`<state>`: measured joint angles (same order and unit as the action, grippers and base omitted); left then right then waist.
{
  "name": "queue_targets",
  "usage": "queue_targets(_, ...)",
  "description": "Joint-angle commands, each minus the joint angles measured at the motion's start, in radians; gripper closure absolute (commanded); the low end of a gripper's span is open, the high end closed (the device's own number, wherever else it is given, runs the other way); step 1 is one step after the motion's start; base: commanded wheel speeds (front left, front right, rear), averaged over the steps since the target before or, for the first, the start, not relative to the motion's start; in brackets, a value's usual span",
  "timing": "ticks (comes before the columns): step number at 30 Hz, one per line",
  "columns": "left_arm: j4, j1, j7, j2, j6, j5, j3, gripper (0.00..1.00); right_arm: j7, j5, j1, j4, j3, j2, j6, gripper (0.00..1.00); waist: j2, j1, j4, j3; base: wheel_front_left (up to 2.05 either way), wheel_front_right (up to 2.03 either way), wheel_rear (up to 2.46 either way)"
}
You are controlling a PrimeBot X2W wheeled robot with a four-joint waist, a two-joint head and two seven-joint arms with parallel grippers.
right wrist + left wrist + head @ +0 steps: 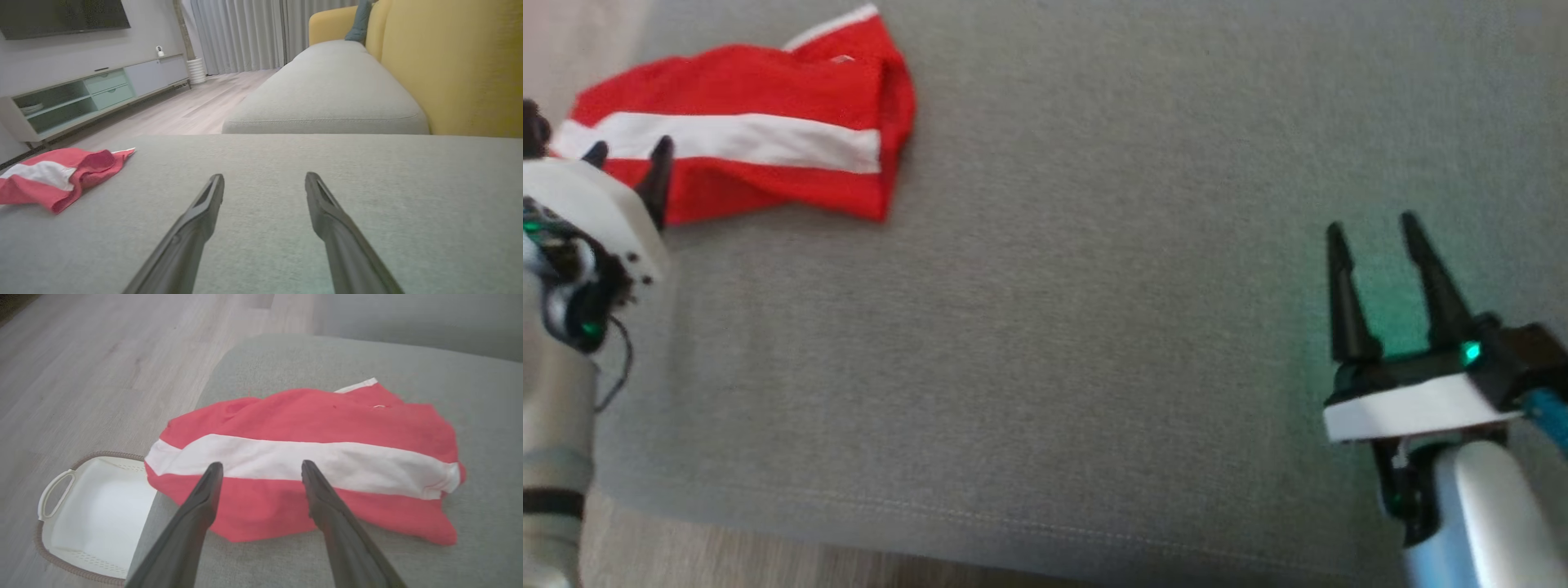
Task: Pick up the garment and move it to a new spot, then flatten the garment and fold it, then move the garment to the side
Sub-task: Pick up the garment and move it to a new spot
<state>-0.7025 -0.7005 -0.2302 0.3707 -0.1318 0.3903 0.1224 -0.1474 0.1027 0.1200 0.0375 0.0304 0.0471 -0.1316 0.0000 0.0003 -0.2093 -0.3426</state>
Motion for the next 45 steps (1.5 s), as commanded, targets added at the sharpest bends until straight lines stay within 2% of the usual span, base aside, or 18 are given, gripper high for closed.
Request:
queue_targets(1,0.019,-0.040,-0.008,0.061,0.002,0.004,-0.027,0.00,0.000,-0.003,0.030,-0.041,0.019,0.003,0.001,0.00,0.0000,-0.0003,0.052,-0.055,0.00,0.00,0.00)
queue_targets(5,-0.079,-0.119,-0.086,0.090,0.001,0.034,0.030,0.00,0.000,-0.010,0.031,-0.066,0.005,0.003,0.001,0.00,0.0000,-0.0003,0.078,-0.095,0.00,0.00,0.00)
queue_targets(11,-0.224,-0.195,-0.134,0.123,0.001,0.066,0.057,0.00,-0.006,-0.013,0.041,-0.089,0.018,0.003,0.001,0.00,0.0000,-0.0003,0.115,-0.138,0.00,0.00,0.00)
queue_targets(18,-0.325,-0.253,-0.145,0.130,0.001,0.102,0.083,0.00,-0.020,-0.018,0.050,-0.091,0.019,0.003,0.001,0.00,0.0000,-0.0003,0.143,-0.166,0.00,0.00,0.00)
queue_targets(19,-0.332,-0.256,-0.154,0.125,0.001,0.113,0.093,0.05,-0.021,-0.019,0.050,-0.091,0.015,0.003,0.001,0.00,0.0000,-0.0003,0.144,-0.167,0.00,0.00,0.00)
queue_targets(20,-0.336,-0.259,-0.162,0.122,0.001,0.125,0.102,1.00,-0.022,-0.020,0.051,-0.092,0.012,0.003,0.001,0.00,0.0000,-0.0003,0.145,-0.167,0.00,0.00,0.00)
queue_targets(24,-0.328,-0.264,-0.163,0.116,0.001,0.164,0.150,1.00,-0.022,-0.026,0.051,-0.088,0.004,0.003,0.001,0.00,0.0000,-0.0003,0.135,-0.158,0.00,0.00,0.00)
queue_targets(30,-0.296,-0.251,-0.062,0.122,0.001,0.207,0.204,1.00,-0.037,-0.013,0.052,-0.052,0.023,0.003,0.001,0.00,0.0000,-0.0003,0.124,-0.087,0.00,0.00,0.00)
queue_targets(36,-0.178,-0.210,0.037,0.139,0.001,0.264,0.290,1.00,-0.063,0.023,0.033,0.015,0.030,0.003,0.001,0.00,0.0000,-0.0003,0.113,0.027,0.00,0.00,0.00)
queue_targets(45,0.030,-0.149,0.062,0.157,0.001,0.321,0.396,1.00,-0.099,0.087,0.013,0.112,0.059,0.003,0.001,0.00,0.0000,-0.0003,0.104,0.179,0.00,0.00,0.00)
